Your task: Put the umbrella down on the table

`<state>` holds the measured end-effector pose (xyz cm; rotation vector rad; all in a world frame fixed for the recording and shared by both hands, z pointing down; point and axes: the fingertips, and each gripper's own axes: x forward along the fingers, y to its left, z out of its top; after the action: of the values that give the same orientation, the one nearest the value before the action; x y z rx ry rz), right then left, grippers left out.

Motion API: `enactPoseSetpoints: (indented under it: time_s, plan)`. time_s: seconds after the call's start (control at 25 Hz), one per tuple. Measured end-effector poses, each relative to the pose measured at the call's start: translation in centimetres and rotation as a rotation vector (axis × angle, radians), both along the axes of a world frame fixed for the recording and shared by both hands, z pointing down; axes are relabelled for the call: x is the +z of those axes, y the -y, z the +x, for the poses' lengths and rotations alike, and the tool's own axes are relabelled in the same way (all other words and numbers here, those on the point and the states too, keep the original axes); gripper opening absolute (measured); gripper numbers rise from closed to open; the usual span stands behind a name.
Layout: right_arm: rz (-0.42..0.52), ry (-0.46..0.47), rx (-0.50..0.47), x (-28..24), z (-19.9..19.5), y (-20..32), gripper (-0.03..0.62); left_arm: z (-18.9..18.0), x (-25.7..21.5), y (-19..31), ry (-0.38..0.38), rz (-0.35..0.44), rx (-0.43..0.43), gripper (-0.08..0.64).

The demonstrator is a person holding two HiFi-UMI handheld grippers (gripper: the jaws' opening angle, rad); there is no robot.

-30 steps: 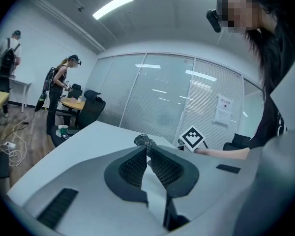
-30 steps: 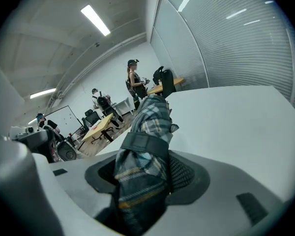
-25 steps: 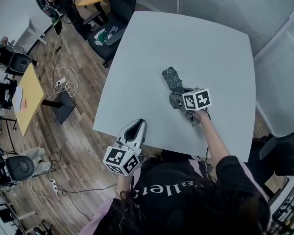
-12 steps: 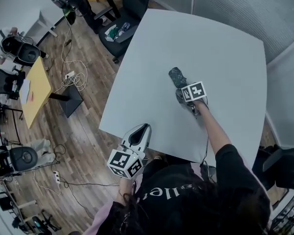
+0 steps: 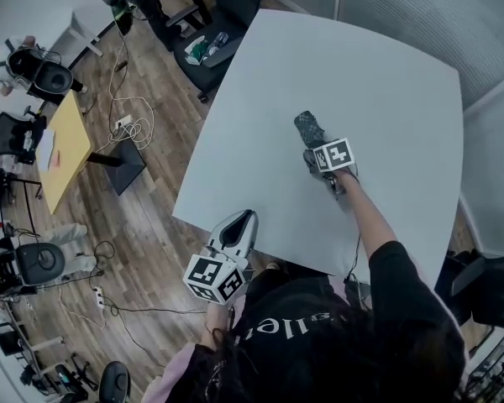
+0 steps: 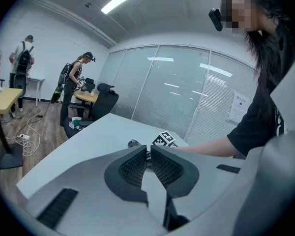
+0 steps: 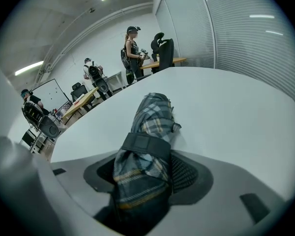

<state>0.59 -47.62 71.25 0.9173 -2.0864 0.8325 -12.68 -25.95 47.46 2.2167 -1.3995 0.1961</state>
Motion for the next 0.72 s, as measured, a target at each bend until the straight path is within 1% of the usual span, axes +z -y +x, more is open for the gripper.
enactPoseSetpoints:
  time_s: [0.16,0.28,0.48,0.72]
  plan:
    - [0.034,-0.04,-0.003,-0.6,0.2,-0.3,0.278,0.0,-0.5,0.1,-0.003,0.014,0.013,0.034]
    - [0.048,-0.031,0.01,-1.6,0.4,-0.9,0.279,-0.3,-0.7,-0.3,-0.005,0.024,0.015,0.034]
    - [0.096,0.036,0.038,-5.0,1.2,-2.1,0.278,-0.6,-1.0,-0.6,-0.01,0.032,0.02,0.034]
    - [0.135,0.185,0.091,-9.4,1.9,-6.5,0.273,-1.1,-1.2,-1.8,-0.017,0.038,0.04,0.034]
